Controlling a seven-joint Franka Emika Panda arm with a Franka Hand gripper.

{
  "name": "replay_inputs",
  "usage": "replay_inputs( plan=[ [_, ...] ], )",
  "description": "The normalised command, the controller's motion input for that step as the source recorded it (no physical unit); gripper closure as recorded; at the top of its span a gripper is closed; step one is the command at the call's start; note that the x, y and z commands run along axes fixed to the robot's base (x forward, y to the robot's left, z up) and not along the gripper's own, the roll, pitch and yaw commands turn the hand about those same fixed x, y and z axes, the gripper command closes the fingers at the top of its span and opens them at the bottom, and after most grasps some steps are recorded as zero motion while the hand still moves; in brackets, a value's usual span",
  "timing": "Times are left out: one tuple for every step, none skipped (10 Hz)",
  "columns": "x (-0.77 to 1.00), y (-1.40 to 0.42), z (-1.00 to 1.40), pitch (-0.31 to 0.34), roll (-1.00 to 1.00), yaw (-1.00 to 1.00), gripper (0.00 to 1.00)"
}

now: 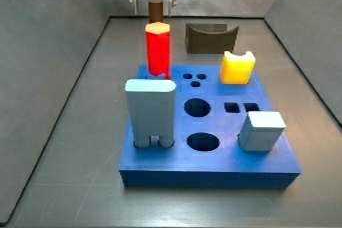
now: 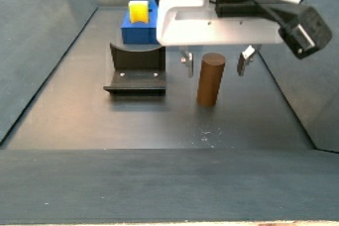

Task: Pick up the round object. Move to above the board. Insert the round object.
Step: Pick up the round object.

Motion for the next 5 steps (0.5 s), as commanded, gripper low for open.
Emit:
replay_inputs(
  plan=[
    [0.0,0.0,0.02,0.0,0.0,0.0,0.0],
    [0.0,0.0,0.0,0.0,0.0,0.0,1.0],
    [0.0,0.0,0.0,0.0,0.0,0.0,1.0],
    [0.0,0.0,0.0,0.0,0.0,0.0,1.0],
    [0.0,0.0,0.0,0.0,0.0,0.0,1.0]
  ],
)
